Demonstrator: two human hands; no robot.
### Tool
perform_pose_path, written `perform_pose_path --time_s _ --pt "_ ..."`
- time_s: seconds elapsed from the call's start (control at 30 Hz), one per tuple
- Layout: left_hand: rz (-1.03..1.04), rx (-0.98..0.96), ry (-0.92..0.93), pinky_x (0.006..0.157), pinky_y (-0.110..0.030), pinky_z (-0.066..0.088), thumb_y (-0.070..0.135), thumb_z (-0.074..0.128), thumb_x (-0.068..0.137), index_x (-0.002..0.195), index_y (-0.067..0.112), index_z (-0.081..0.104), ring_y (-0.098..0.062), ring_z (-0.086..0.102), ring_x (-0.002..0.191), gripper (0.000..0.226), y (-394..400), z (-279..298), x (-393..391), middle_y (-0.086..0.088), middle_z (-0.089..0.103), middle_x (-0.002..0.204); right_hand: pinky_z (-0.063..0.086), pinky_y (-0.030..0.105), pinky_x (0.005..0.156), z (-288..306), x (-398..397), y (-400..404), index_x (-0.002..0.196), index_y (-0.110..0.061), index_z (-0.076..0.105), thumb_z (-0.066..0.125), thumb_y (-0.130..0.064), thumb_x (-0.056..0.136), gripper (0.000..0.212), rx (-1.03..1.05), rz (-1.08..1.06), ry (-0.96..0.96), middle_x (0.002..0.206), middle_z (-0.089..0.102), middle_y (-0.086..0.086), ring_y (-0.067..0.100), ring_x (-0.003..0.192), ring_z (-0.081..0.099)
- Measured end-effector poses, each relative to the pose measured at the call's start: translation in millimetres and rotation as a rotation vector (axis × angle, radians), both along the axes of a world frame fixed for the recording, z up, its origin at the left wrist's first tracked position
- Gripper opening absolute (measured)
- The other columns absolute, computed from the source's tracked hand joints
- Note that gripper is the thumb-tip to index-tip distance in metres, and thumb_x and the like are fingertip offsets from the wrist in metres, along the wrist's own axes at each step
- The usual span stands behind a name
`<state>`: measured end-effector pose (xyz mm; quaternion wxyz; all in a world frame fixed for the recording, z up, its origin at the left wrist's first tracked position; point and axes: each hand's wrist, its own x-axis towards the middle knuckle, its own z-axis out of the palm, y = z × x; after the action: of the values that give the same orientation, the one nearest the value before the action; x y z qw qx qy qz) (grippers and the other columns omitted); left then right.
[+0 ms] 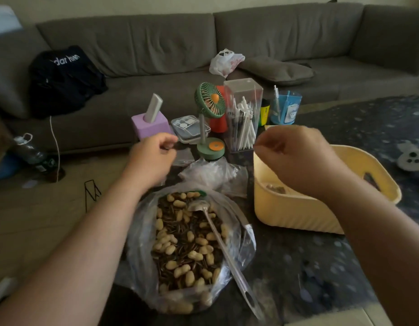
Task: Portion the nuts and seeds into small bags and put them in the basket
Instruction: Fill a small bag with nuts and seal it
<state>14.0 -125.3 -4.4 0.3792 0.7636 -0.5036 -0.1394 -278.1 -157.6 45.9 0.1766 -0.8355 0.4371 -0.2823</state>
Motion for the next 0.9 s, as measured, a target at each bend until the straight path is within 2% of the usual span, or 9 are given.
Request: perform_pose_path --time_s 0.1,0.2,0.27,0.37,0.47,0.63,0.73,0.8,0.9 --pt "0.061 0.314 -0.124 0.097 -0.037 0.051 0.011 0.063 0.101 0.108 0.035 0.073 -0.015 0.062 0.107 0.027 2.9 -35.0 47.4 0.005 0.068 0.12 0.048 0.005 0.069 -16.8 29.6 18.0 0.106 -0.037 0.069 0.062 -0.029 0.101 0.012 -0.008 0.157 -0.023 0.093 0.063 -0.021 -0.007 0.084 0.061" --pt "0.008 0.476 -0.218 0.104 -0.04 0.051 0.012 0.065 0.097 0.1 0.037 0.074 -0.021 0.063 0.121 0.027 10.9 -77.4 66.2 0.002 0.069 0.133 0.056 0.025 0.071 -52.7 54.0 28.9 0.102 -0.027 0.074 0.061 -0.026 0.101 0.013 -0.125 0.324 0.163 0.093 0.063 -0.013 0.007 0.083 0.062" --pt "0.006 0.411 -0.303 0.096 -0.037 0.052 0.015 0.069 0.096 0.106 0.037 0.073 -0.019 0.064 0.116 0.024 15.0 -87.7 67.9 0.004 0.069 0.128 0.058 0.037 0.07 -69.2 59.9 28.3 0.103 -0.024 0.077 0.063 -0.023 0.098 0.015 -0.185 0.365 0.195 0.096 0.066 -0.006 0.016 0.083 0.064" --pt "0.04 0.308 -0.388 0.078 -0.033 0.052 0.021 0.069 0.098 0.111 0.036 0.071 -0.013 0.064 0.095 0.02 20.0 -90.9 64.0 0.009 0.07 0.109 0.058 0.036 0.071 -72.6 61.1 28.0 0.104 -0.022 0.077 0.065 -0.023 0.098 0.014 -0.172 0.385 0.12 0.097 0.066 -0.006 0.014 0.082 0.063" --pt "0.08 0.252 -0.401 0.073 -0.036 0.059 0.023 0.066 0.101 0.108 0.036 0.072 -0.011 0.066 0.086 0.016 26.9 -93.3 60.4 0.01 0.072 0.098 0.058 0.036 0.072 -72.5 61.1 31.6 0.103 -0.024 0.077 0.065 -0.024 0.098 0.014 -0.178 0.38 0.121 0.096 0.066 -0.008 0.012 0.081 0.062" --pt "0.11 0.129 -0.279 0.069 -0.024 0.052 0.023 0.069 0.1 0.108 0.034 0.072 -0.006 0.067 0.09 0.014 40.1 -70.0 54.5 0.015 0.07 0.097 0.051 0.014 0.073 -67.7 64.9 37.6 0.104 -0.032 0.077 0.066 -0.027 0.098 0.014 0.001 0.301 0.065 0.092 0.067 -0.018 -0.001 0.082 0.063" --pt "0.03 -0.028 -0.144 0.078 -0.022 0.055 0.024 0.076 0.096 0.106 0.036 0.074 0.004 0.066 0.091 0.016 53.3 -37.8 30.4 0.019 0.071 0.097 0.05 0.007 0.068 -60.4 72.9 39.8 0.105 -0.036 0.076 0.065 -0.032 0.1 0.012 0.212 0.209 -0.058 0.088 0.069 -0.024 -0.01 0.084 0.065" --pt "-0.07 -0.123 -0.098 0.081 -0.018 0.056 0.023 0.08 0.093 0.104 0.036 0.077 0.005 0.069 0.091 0.018 65.7 -17.7 5.7 0.021 0.074 0.095 0.056 0.015 0.067 -55.6 78.6 39.7 0.106 -0.037 0.073 0.065 -0.037 0.1 0.01 0.335 0.144 -0.202 0.088 0.072 -0.018 -0.003 0.078 0.069" --pt "-0.185 -0.215 -0.001 0.081 -0.017 0.058 0.017 0.083 0.09 0.102 0.032 0.079 0.002 0.072 0.09 0.02 83.7 -3.2 -27.8 0.02 0.077 0.093 0.066 0.044 0.073 -50.6 86.0 41.2 0.105 -0.033 0.073 0.067 -0.039 0.098 0.01 0.522 0.087 -0.393 0.087 0.075 -0.005 0.013 0.072 0.075"
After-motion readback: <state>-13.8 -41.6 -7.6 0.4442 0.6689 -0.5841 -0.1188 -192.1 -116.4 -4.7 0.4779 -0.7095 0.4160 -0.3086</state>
